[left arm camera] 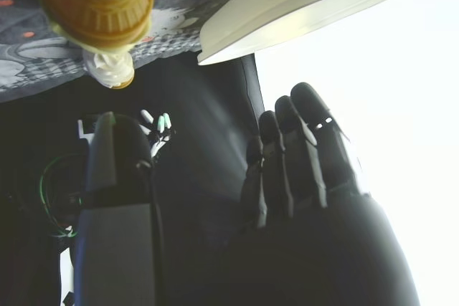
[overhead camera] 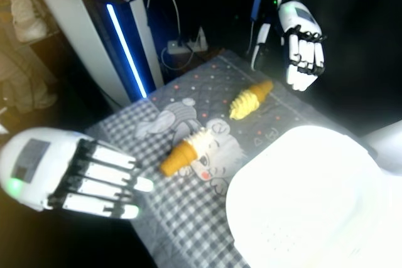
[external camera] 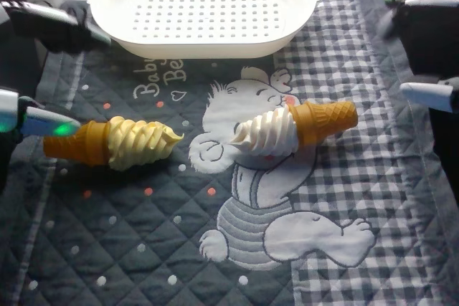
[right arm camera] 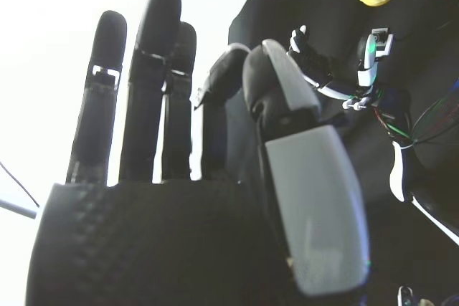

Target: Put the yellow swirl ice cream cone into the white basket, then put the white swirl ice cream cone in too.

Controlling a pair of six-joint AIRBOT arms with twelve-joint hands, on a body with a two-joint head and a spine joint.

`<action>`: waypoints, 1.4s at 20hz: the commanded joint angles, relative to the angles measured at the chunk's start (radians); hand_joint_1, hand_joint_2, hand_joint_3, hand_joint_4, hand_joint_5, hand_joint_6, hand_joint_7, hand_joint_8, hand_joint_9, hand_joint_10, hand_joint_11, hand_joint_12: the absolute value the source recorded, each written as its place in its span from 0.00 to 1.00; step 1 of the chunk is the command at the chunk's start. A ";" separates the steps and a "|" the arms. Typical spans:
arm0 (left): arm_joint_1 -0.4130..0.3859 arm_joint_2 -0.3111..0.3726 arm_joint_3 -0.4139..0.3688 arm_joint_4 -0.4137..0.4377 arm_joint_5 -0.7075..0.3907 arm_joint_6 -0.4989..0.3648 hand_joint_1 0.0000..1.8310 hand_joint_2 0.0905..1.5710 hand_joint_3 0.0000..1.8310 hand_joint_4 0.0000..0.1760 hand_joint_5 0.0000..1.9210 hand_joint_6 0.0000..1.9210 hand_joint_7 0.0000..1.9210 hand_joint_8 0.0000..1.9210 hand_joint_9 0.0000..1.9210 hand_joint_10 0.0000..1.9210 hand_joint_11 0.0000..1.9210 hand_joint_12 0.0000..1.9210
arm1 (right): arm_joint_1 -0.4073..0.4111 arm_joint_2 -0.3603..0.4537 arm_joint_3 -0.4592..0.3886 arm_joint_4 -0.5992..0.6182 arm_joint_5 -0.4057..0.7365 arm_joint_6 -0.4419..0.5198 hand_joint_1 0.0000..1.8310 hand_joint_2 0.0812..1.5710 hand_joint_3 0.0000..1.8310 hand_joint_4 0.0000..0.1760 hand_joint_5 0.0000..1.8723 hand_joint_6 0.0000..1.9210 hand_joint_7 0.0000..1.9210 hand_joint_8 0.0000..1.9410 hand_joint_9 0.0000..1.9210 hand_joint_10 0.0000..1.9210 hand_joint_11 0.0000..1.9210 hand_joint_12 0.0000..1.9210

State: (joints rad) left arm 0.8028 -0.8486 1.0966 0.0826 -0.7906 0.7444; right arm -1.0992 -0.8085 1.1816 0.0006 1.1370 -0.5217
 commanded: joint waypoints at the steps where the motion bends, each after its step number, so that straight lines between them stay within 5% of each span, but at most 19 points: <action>1: -0.016 -0.005 0.003 -0.011 -0.101 -0.004 0.47 0.53 0.00 0.00 0.40 0.00 0.41 0.00 0.43 0.02 0.26 0.54 | 0.014 0.001 0.004 0.031 0.114 0.002 0.33 0.72 0.00 0.27 0.26 0.00 0.22 0.00 0.18 0.00 0.09 0.20; 4: -0.038 -0.015 0.006 0.032 -0.065 -0.004 0.46 0.52 0.00 0.00 0.39 0.00 0.41 0.00 0.43 0.01 0.24 0.53 | 0.014 0.001 0.004 0.030 0.114 0.002 0.37 0.71 0.00 0.26 0.26 0.00 0.22 0.00 0.19 0.00 0.10 0.20; 7: -0.080 -0.046 0.021 0.094 0.009 -0.004 0.43 0.51 0.00 0.26 0.34 0.00 0.38 0.00 0.40 0.00 0.19 0.54 | 0.014 0.001 0.005 0.030 0.115 0.002 0.35 0.70 0.00 0.28 0.27 0.00 0.23 0.00 0.17 0.00 0.07 0.18; 8: -0.090 -0.056 0.026 0.111 0.028 -0.004 0.43 0.49 0.00 0.28 0.33 0.00 0.37 0.00 0.39 0.00 0.17 0.54 | 0.015 0.001 0.005 0.027 0.119 0.002 0.33 0.70 0.00 0.47 0.27 0.00 0.23 0.00 0.15 0.00 0.05 0.16; 9: -0.100 -0.064 0.030 0.133 0.055 -0.004 0.44 0.47 0.00 0.36 0.33 0.00 0.37 0.00 0.39 0.00 0.18 0.53 | 0.017 0.001 0.005 0.021 0.128 0.002 0.35 0.69 0.00 0.46 0.27 0.00 0.24 0.00 0.17 0.00 0.10 0.13; 10: -0.115 -0.074 0.033 0.164 0.090 -0.004 0.48 0.43 0.00 0.22 0.33 0.00 0.38 0.00 0.41 0.01 0.21 0.55 | 0.023 0.001 0.005 0.015 0.137 0.002 0.35 0.69 0.00 0.56 0.24 0.00 0.22 0.00 0.19 0.00 0.15 0.05; 11: -0.120 -0.076 0.033 0.176 0.103 -0.004 0.48 0.43 0.00 0.22 0.33 0.00 0.38 0.00 0.41 0.01 0.21 0.55 | 0.025 0.001 0.004 0.013 0.140 0.002 0.35 0.69 0.00 0.56 0.24 0.00 0.22 0.00 0.19 0.00 0.15 0.05; 13: -0.140 -0.085 0.036 0.226 0.160 -0.003 0.47 0.44 0.00 0.36 0.29 0.00 0.35 0.00 0.41 0.00 0.20 0.57 | 0.032 0.001 0.004 0.006 0.143 0.002 0.32 0.70 0.00 0.69 0.22 0.00 0.21 0.00 0.20 0.00 0.18 0.02; 14: -0.157 -0.095 0.041 0.256 0.203 0.003 0.45 0.45 0.00 0.33 0.29 0.00 0.35 0.00 0.41 0.00 0.21 0.55 | 0.033 0.001 0.004 0.006 0.144 0.002 0.30 0.69 0.00 0.76 0.21 0.00 0.21 0.00 0.20 0.00 0.18 0.02; 16: -0.181 -0.116 0.054 0.284 0.262 0.022 0.45 0.46 0.00 0.34 0.29 0.00 0.35 0.00 0.42 0.00 0.23 0.56 | 0.033 0.001 0.004 0.006 0.144 0.002 0.30 0.69 0.00 0.80 0.21 0.00 0.21 0.00 0.20 0.00 0.19 0.02; 18: -0.191 -0.132 0.059 0.286 0.307 0.061 0.47 0.44 0.00 0.49 0.29 0.00 0.34 0.00 0.41 0.00 0.22 0.59 | 0.033 0.001 0.004 0.006 0.144 0.002 0.33 0.69 0.00 0.67 0.23 0.00 0.23 0.01 0.22 0.01 0.20 0.02; 19: -0.197 -0.145 0.065 0.284 0.328 0.084 0.46 0.44 0.00 0.47 0.30 0.00 0.34 0.00 0.42 0.00 0.21 0.61 | 0.033 0.001 0.004 0.006 0.144 0.002 0.33 0.69 0.00 0.67 0.23 0.00 0.23 0.01 0.22 0.01 0.21 0.02; 22: -0.188 -0.171 0.085 0.280 0.366 0.089 0.48 0.43 0.00 0.35 0.31 0.00 0.35 0.01 0.44 0.01 0.22 0.65 | 0.033 0.001 0.004 0.006 0.144 0.002 0.35 0.69 0.00 0.45 0.24 0.00 0.23 0.00 0.22 0.00 0.21 0.02; 24: -0.170 -0.189 0.097 0.271 0.384 0.089 0.48 0.43 0.00 0.30 0.32 0.00 0.37 0.00 0.45 0.01 0.22 0.62 | 0.033 0.001 0.003 0.006 0.144 0.002 0.35 0.69 0.00 0.54 0.25 0.01 0.23 0.00 0.21 0.00 0.19 0.01; 26: -0.163 -0.208 0.113 0.265 0.406 0.093 0.49 0.42 0.00 0.29 0.35 0.01 0.39 0.01 0.47 0.01 0.28 0.60 | 0.033 0.001 0.003 0.006 0.143 0.002 0.37 0.69 0.00 0.49 0.26 0.01 0.23 0.00 0.21 0.00 0.19 0.01; 28: -0.155 -0.216 0.120 0.254 0.417 0.094 0.51 0.44 0.00 0.05 0.42 0.00 0.46 0.01 0.51 0.02 0.31 0.58 | 0.033 0.001 0.002 0.006 0.143 0.002 0.37 0.69 0.00 0.45 0.26 0.01 0.23 0.00 0.19 0.00 0.15 0.00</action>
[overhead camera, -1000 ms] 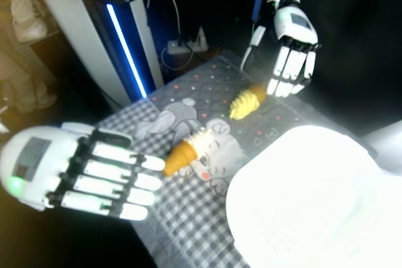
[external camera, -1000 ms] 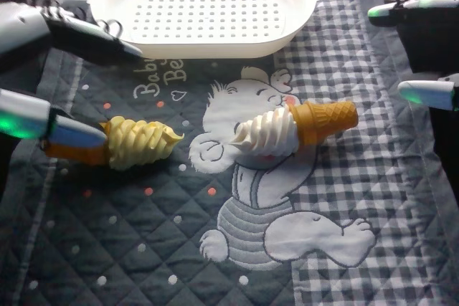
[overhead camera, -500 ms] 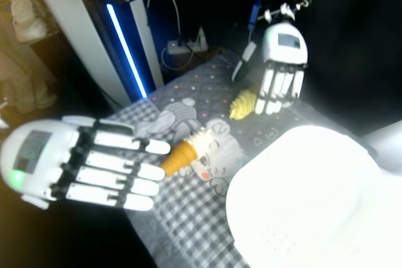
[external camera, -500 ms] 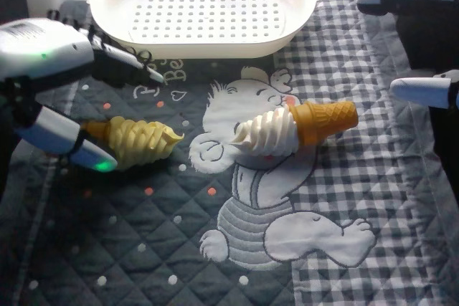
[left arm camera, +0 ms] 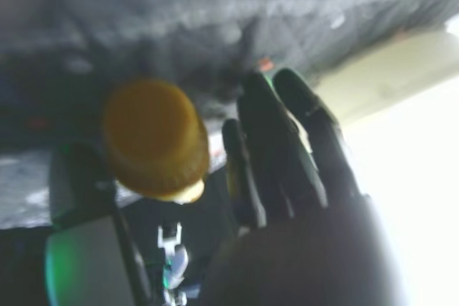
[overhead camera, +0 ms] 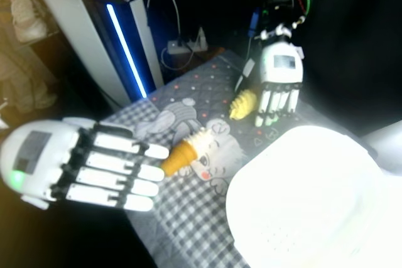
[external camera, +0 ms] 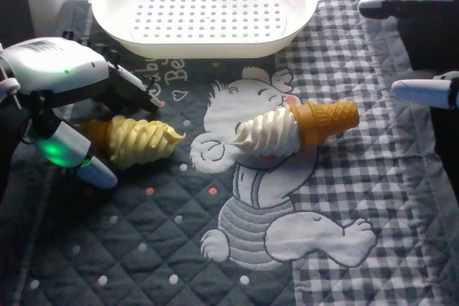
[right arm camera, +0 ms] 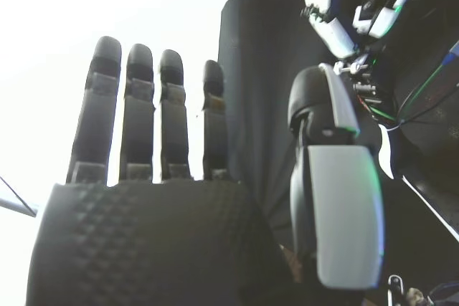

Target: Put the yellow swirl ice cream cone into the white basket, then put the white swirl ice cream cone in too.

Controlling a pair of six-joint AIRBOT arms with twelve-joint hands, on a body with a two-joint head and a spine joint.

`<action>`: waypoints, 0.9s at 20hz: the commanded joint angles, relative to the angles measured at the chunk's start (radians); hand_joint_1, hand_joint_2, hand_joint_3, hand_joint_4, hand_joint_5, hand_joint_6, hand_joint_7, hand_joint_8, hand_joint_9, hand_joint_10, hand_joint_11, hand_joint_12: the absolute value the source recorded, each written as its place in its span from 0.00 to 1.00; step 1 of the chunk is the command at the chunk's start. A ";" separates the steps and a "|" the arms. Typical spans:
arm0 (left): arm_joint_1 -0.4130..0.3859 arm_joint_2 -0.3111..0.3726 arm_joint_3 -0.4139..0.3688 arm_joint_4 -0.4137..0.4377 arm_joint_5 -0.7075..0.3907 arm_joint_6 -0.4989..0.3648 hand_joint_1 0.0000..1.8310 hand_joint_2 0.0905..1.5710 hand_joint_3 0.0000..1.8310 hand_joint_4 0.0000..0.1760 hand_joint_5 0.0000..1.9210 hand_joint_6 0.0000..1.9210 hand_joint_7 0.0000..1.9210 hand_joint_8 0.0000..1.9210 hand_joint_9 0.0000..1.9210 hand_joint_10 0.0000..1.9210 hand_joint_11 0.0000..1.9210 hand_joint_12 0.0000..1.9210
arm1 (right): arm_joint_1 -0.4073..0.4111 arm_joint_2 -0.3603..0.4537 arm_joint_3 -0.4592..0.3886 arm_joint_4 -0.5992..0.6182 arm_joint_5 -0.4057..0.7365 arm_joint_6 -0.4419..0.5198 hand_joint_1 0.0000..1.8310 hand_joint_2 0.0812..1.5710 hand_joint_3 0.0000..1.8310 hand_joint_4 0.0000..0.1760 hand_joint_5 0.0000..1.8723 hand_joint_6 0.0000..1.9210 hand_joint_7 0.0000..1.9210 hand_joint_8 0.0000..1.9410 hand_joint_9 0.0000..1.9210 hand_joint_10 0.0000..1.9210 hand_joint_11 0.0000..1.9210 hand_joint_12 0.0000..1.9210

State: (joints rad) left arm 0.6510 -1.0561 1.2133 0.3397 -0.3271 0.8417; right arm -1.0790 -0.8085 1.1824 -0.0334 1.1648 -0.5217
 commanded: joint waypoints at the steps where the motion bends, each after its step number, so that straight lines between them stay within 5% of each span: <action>1: 0.002 -0.010 0.006 -0.019 -0.051 -0.003 0.52 0.46 0.00 0.00 0.47 0.01 0.51 0.03 0.55 0.05 0.32 0.67 | 0.013 0.001 0.001 0.040 0.115 0.002 0.37 0.69 0.00 0.43 0.26 0.01 0.23 0.00 0.19 0.00 0.16 0.01; 2: 0.005 -0.012 0.006 -0.028 -0.059 -0.003 0.52 0.48 0.00 0.00 0.51 0.00 0.51 0.28 0.46 0.59 0.27 0.86 | 0.013 0.001 0.000 0.040 0.115 0.002 0.38 0.69 0.00 0.41 0.27 0.01 0.24 0.00 0.19 0.00 0.17 0.01; 3: 0.005 -0.013 0.006 -0.035 -0.068 -0.003 0.52 0.49 0.00 0.00 0.55 0.01 0.43 0.61 0.40 0.81 0.35 0.95 | 0.013 0.000 0.000 0.040 0.115 0.002 0.38 0.69 0.00 0.39 0.27 0.01 0.24 0.00 0.19 0.00 0.17 0.01; 4: 0.005 -0.013 0.005 -0.044 -0.087 -0.003 0.61 0.57 0.00 0.31 0.71 0.08 0.44 0.84 0.46 0.98 0.47 1.00 | 0.013 0.000 -0.001 0.040 0.115 0.002 0.36 0.69 0.00 0.47 0.27 0.00 0.23 0.00 0.17 0.00 0.13 0.00; 5: 0.004 -0.012 0.004 -0.050 -0.097 -0.003 0.61 0.57 0.00 0.31 0.71 0.08 0.44 0.84 0.46 0.98 0.47 1.00 | 0.013 0.000 -0.001 0.040 0.115 0.002 0.36 0.69 0.00 0.47 0.27 0.00 0.23 0.00 0.17 0.00 0.13 0.00; 6: 0.002 -0.010 0.003 -0.057 -0.113 -0.003 0.62 0.58 0.00 0.52 0.74 0.08 0.42 0.94 0.47 1.00 0.48 1.00 | 0.013 0.000 -0.001 0.040 0.115 0.002 0.36 0.69 0.00 0.45 0.27 0.00 0.24 0.00 0.17 0.00 0.13 0.00; 7: -0.001 -0.008 0.004 -0.070 -0.131 -0.003 0.63 0.59 0.00 0.25 0.74 0.09 0.45 0.99 0.51 1.00 0.51 1.00 | 0.013 0.000 -0.001 0.040 0.115 0.002 0.37 0.69 0.00 0.35 0.28 0.00 0.24 0.00 0.18 0.01 0.12 0.00; 8: -0.004 -0.004 0.004 -0.084 -0.150 -0.003 0.65 0.60 0.00 0.00 0.71 0.15 0.44 1.00 0.49 1.00 0.51 1.00 | 0.012 0.000 -0.001 0.040 0.115 0.002 0.37 0.69 0.00 0.38 0.27 0.00 0.24 0.00 0.17 0.00 0.12 0.00; 11: -0.041 0.017 0.004 -0.115 -0.219 -0.004 0.63 0.65 0.00 0.00 0.57 0.42 0.43 0.98 0.47 1.00 0.49 1.00 | 0.012 -0.001 -0.001 0.040 0.115 0.002 0.36 0.70 0.00 0.47 0.28 0.00 0.25 0.00 0.17 0.00 0.08 0.00; 14: -0.118 0.048 0.001 -0.101 -0.262 -0.003 0.64 0.63 0.00 0.00 0.61 0.35 0.48 0.84 0.49 0.95 0.48 1.00 | 0.012 -0.003 0.000 0.040 0.114 0.002 0.40 0.71 0.00 0.31 0.28 0.00 0.24 0.00 0.16 0.00 0.10 0.01; 17: -0.212 0.038 0.037 -0.085 -0.253 -0.003 0.63 0.63 0.00 0.00 0.62 0.34 0.44 0.95 0.47 1.00 0.51 1.00 | 0.012 -0.007 0.003 0.040 0.114 0.002 0.37 0.70 0.00 0.43 0.27 0.00 0.25 0.00 0.18 0.01 0.13 0.02; 18: -0.249 0.015 0.069 -0.085 -0.229 -0.003 0.63 0.64 0.00 0.00 0.59 0.39 0.47 0.77 0.48 0.87 0.50 0.98 | 0.013 -0.009 0.005 0.040 0.115 0.002 0.37 0.70 0.00 0.48 0.27 0.00 0.25 0.00 0.17 0.00 0.11 0.01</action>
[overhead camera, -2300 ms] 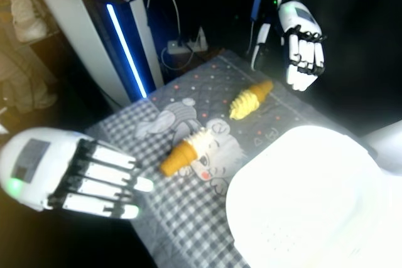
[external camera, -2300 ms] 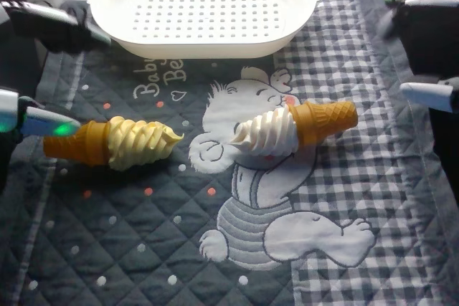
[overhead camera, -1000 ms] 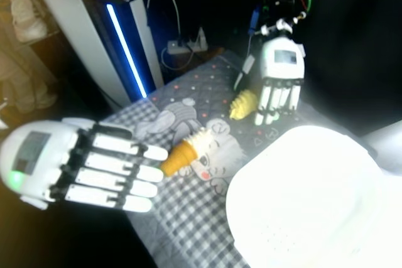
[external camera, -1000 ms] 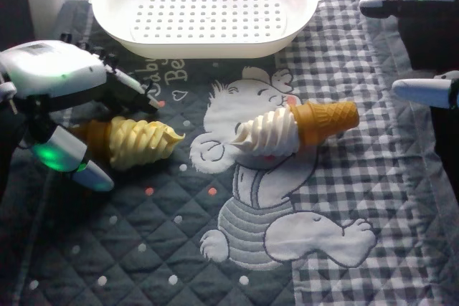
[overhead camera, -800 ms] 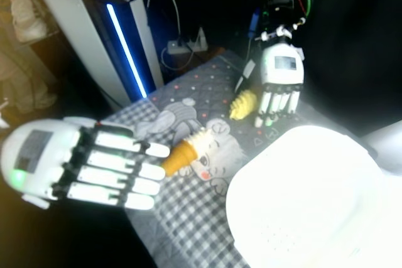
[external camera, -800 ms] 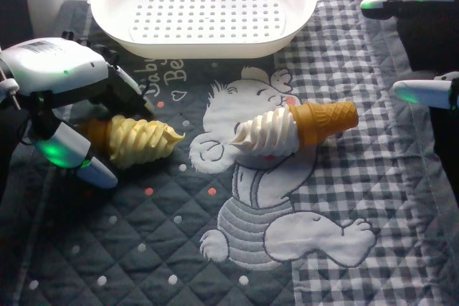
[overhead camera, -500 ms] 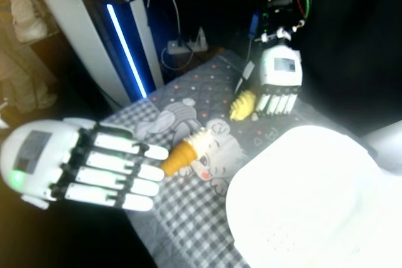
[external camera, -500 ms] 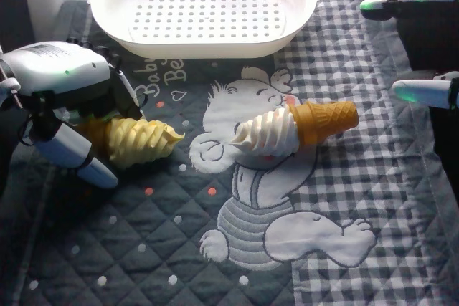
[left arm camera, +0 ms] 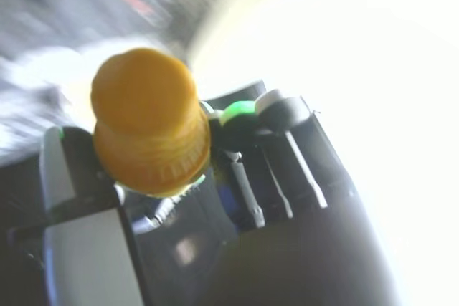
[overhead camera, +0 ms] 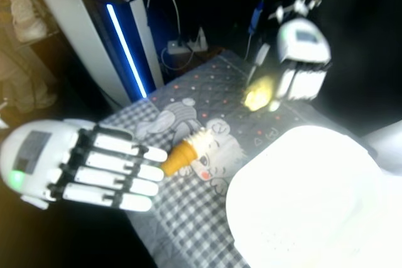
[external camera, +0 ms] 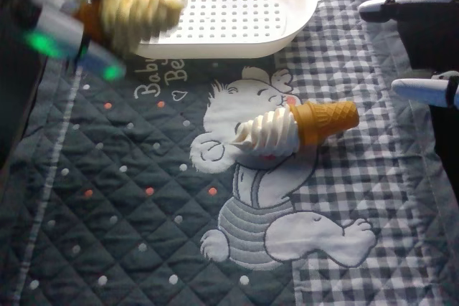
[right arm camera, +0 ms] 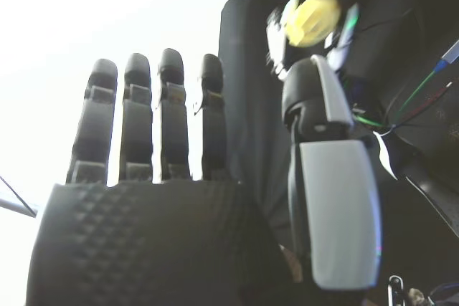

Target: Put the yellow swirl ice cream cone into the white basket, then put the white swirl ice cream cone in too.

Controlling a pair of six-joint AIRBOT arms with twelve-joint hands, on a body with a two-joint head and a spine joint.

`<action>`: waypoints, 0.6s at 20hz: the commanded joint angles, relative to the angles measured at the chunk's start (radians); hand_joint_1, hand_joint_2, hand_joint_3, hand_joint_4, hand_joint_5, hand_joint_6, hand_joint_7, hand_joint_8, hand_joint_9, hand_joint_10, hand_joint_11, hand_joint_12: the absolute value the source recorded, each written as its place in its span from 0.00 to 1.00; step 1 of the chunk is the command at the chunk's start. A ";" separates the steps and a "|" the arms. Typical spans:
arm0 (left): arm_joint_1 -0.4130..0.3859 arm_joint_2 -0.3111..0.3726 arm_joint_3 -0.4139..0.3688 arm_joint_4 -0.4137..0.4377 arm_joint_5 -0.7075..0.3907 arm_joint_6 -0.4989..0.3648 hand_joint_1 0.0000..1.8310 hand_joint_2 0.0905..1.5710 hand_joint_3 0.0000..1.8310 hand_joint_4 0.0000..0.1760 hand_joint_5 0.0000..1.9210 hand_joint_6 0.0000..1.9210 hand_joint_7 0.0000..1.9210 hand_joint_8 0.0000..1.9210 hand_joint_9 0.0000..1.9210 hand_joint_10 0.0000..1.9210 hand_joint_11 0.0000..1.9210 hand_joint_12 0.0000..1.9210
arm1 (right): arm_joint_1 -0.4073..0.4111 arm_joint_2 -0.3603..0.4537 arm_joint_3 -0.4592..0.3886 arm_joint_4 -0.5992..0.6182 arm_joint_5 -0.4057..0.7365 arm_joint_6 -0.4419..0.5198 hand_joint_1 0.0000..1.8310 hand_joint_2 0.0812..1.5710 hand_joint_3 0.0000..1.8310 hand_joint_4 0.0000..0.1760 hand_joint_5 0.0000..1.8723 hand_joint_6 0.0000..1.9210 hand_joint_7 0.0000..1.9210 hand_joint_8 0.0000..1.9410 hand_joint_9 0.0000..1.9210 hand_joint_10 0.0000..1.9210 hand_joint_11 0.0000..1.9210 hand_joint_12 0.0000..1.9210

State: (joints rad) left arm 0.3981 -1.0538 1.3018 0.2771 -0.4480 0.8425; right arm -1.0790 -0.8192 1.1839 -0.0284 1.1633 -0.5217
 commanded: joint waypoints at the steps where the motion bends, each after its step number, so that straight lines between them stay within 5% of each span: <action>1: -0.031 -0.018 0.019 -0.022 -0.077 -0.003 0.63 0.65 0.00 0.00 0.58 0.41 0.49 0.68 0.50 0.81 0.50 0.96 | 0.013 -0.002 0.006 0.035 0.116 0.002 0.37 0.70 0.00 0.50 0.27 0.00 0.25 0.00 0.15 0.00 0.10 0.01; 4: -0.106 -0.141 0.176 -0.022 0.050 -0.004 0.63 0.64 0.00 0.00 0.59 0.40 0.48 0.66 0.49 0.85 0.50 0.99 | 0.020 -0.014 0.018 0.031 0.117 0.002 0.40 0.70 0.00 0.32 0.28 0.00 0.25 0.00 0.16 0.00 0.09 0.01; 5: -0.117 -0.175 0.214 -0.023 0.084 -0.004 0.62 0.65 0.00 0.00 0.58 0.41 0.48 0.66 0.49 0.85 0.50 1.00 | 0.028 -0.019 0.022 0.028 0.117 0.002 0.39 0.70 0.00 0.35 0.28 0.00 0.25 0.00 0.16 0.00 0.09 0.01; 7: -0.142 -0.273 0.335 -0.023 0.187 -0.004 0.64 0.63 0.00 0.00 0.62 0.33 0.43 0.87 0.48 0.99 0.55 1.00 | 0.045 -0.037 0.035 0.015 0.116 0.002 0.38 0.69 0.00 0.37 0.29 0.00 0.26 0.00 0.18 0.01 0.10 0.01; 9: -0.152 -0.365 0.441 -0.039 0.248 -0.004 0.62 0.62 0.00 0.00 0.64 0.29 0.44 0.83 0.52 1.00 0.60 1.00 | 0.055 -0.054 0.047 0.006 0.113 0.002 0.37 0.70 0.00 0.33 0.28 0.00 0.26 0.00 0.19 0.01 0.10 0.01; 10: -0.156 -0.389 0.466 -0.039 0.260 -0.004 0.54 0.59 0.00 0.00 0.50 0.11 0.45 0.61 0.49 0.86 0.53 0.99 | 0.057 -0.057 0.049 0.005 0.112 0.002 0.38 0.70 0.00 0.34 0.28 0.00 0.26 0.00 0.18 0.01 0.12 0.01; 11: -0.161 -0.411 0.488 -0.037 0.272 -0.003 0.52 0.55 0.00 0.00 0.42 0.03 0.45 0.48 0.47 0.78 0.48 0.96 | 0.061 -0.061 0.052 0.003 0.112 0.002 0.37 0.70 0.00 0.40 0.28 0.00 0.25 0.00 0.18 0.00 0.14 0.02; 12: -0.165 -0.426 0.499 -0.031 0.279 -0.003 0.52 0.53 0.00 0.01 0.38 0.01 0.37 0.56 0.39 0.85 0.42 0.99 | 0.070 -0.066 0.056 0.001 0.112 0.002 0.36 0.69 0.00 0.42 0.29 0.00 0.26 0.00 0.18 0.00 0.14 0.02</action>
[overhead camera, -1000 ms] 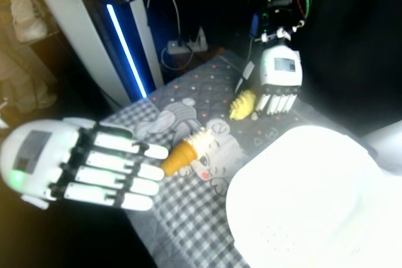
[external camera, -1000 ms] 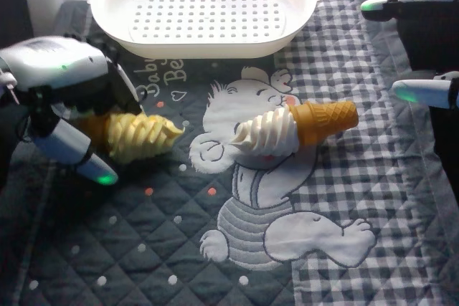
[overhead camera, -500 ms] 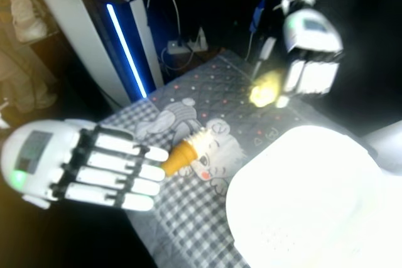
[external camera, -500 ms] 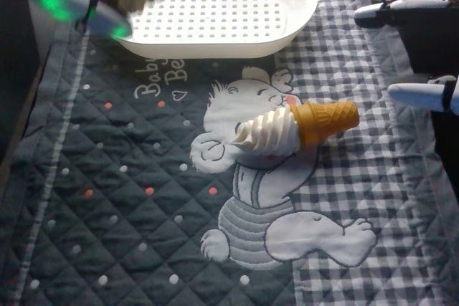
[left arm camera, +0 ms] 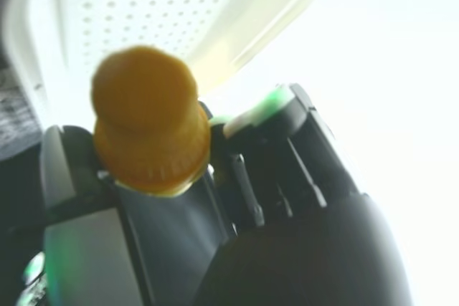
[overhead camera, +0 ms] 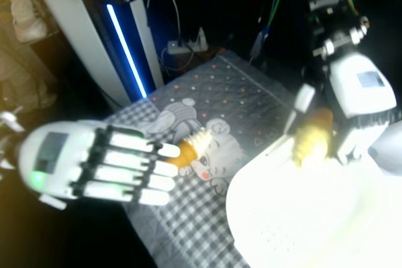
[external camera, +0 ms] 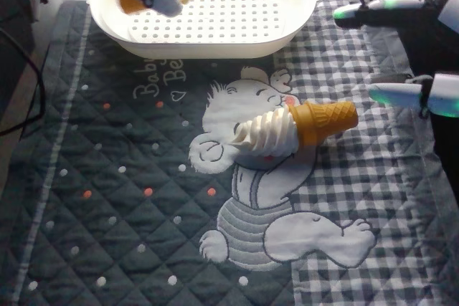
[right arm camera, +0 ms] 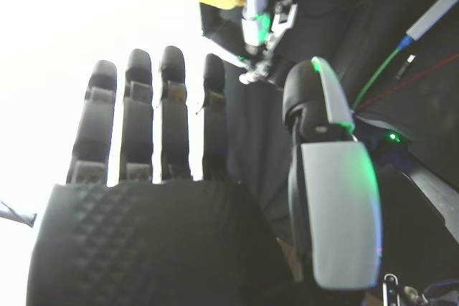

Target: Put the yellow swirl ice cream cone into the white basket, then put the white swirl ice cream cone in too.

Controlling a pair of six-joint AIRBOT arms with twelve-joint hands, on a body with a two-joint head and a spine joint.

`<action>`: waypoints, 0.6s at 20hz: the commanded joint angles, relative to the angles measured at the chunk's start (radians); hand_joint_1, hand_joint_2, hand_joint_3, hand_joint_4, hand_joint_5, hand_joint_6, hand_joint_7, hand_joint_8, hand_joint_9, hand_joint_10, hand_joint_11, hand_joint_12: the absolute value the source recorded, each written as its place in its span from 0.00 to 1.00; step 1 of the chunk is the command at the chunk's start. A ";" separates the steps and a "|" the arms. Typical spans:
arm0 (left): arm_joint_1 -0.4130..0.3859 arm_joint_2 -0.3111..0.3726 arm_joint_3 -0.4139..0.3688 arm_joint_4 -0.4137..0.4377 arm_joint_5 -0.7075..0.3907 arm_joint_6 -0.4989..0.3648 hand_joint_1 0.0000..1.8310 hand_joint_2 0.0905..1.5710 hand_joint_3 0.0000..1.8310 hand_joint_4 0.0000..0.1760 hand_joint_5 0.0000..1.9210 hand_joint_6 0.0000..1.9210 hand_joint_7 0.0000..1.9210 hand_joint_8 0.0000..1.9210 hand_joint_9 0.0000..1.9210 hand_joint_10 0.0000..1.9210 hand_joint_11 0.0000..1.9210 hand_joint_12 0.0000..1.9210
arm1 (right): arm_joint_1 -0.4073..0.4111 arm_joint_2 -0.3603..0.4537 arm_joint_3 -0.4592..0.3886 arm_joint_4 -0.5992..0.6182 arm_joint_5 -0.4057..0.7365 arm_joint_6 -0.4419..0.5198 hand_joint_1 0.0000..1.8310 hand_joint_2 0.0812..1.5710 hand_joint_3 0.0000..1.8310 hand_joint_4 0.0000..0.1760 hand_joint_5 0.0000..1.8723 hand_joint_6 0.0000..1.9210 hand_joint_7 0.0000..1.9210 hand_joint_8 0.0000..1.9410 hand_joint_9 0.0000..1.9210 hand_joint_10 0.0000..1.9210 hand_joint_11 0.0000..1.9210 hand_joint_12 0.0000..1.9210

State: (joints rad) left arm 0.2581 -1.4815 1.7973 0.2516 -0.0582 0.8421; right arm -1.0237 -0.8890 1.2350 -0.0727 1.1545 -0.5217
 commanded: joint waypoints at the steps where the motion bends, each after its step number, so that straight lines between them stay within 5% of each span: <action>1: -0.025 -0.004 0.009 0.001 -0.104 -0.003 0.50 0.52 0.00 0.12 0.32 0.00 0.31 0.57 0.33 0.84 0.35 0.99 | 0.027 -0.006 0.010 0.043 0.121 0.002 0.37 0.69 0.00 0.36 0.29 0.00 0.26 0.00 0.19 0.01 0.16 0.03; 2: -0.024 -0.006 0.011 0.001 -0.099 -0.003 0.46 0.51 0.00 0.35 0.26 0.00 0.28 0.51 0.27 0.77 0.23 0.93 | 0.038 -0.014 0.015 0.041 0.121 0.002 0.36 0.69 0.00 0.41 0.28 0.00 0.25 0.00 0.20 0.00 0.15 0.02; 3: -0.018 -0.007 0.015 0.002 -0.095 -0.003 0.46 0.51 0.00 0.46 0.23 0.00 0.29 0.40 0.27 0.68 0.18 0.85 | 0.045 -0.020 0.019 0.040 0.122 0.002 0.37 0.69 0.00 0.37 0.27 0.00 0.25 0.00 0.20 0.00 0.16 0.02; 5: -0.011 -0.003 0.012 0.003 -0.097 -0.003 0.43 0.49 0.00 0.77 0.16 0.00 0.33 0.05 0.33 0.22 0.13 0.64 | 0.049 -0.023 0.020 0.039 0.122 0.003 0.37 0.68 0.00 0.37 0.28 0.00 0.26 0.00 0.23 0.00 0.20 0.02; 6: -0.004 0.011 -0.007 0.003 -0.108 -0.003 0.43 0.49 0.00 0.77 0.16 0.00 0.33 0.05 0.33 0.22 0.13 0.64 | 0.049 -0.023 0.020 0.039 0.123 0.007 0.37 0.68 0.00 0.37 0.28 0.00 0.26 0.00 0.23 0.00 0.20 0.02; 7: 0.003 0.033 -0.035 0.003 -0.129 -0.003 0.43 0.49 0.00 0.75 0.18 0.00 0.33 0.01 0.31 0.25 0.13 0.70 | 0.051 -0.023 0.021 0.039 0.127 0.009 0.35 0.67 0.00 0.51 0.27 0.00 0.26 0.00 0.24 0.00 0.21 0.02; 8: 0.011 0.060 -0.070 0.003 -0.151 -0.003 0.43 0.50 0.00 0.75 0.18 0.00 0.31 0.00 0.32 0.14 0.13 0.63 | 0.054 -0.023 0.021 0.039 0.135 0.011 0.35 0.67 0.00 0.50 0.27 0.00 0.26 0.00 0.24 0.00 0.21 0.02; 9: 0.023 0.102 -0.123 0.003 -0.207 -0.003 0.43 0.50 0.00 0.75 0.18 0.00 0.31 0.00 0.32 0.14 0.13 0.63 | 0.063 -0.022 0.022 0.039 0.148 0.018 0.35 0.67 0.00 0.50 0.27 0.00 0.26 0.00 0.24 0.00 0.21 0.02; 10: 0.036 0.145 -0.178 0.004 -0.254 -0.003 0.43 0.50 0.00 0.86 0.17 0.00 0.31 0.00 0.33 0.07 0.13 0.59 | 0.070 -0.022 0.022 0.039 0.159 0.021 0.36 0.66 0.00 0.55 0.26 0.00 0.25 0.00 0.23 0.00 0.19 0.01; 11: 0.051 0.186 -0.228 0.004 -0.299 -0.003 0.43 0.49 0.00 0.82 0.18 0.00 0.35 0.00 0.36 0.18 0.12 0.78 | 0.078 -0.022 0.022 0.039 0.173 0.023 0.35 0.67 0.00 0.76 0.24 0.00 0.24 0.00 0.21 0.00 0.18 0.00; 12: 0.066 0.233 -0.277 0.004 -0.347 -0.003 0.43 0.49 0.00 0.82 0.18 0.00 0.35 0.00 0.36 0.18 0.12 0.78 | 0.089 -0.023 0.022 0.039 0.182 0.023 0.35 0.67 0.00 0.76 0.24 0.00 0.24 0.00 0.21 0.00 0.18 0.00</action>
State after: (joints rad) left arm 0.3412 -1.2308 1.4857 0.2642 -0.2714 0.8413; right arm -0.9413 -0.9146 1.2526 -0.0719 1.2068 -0.5037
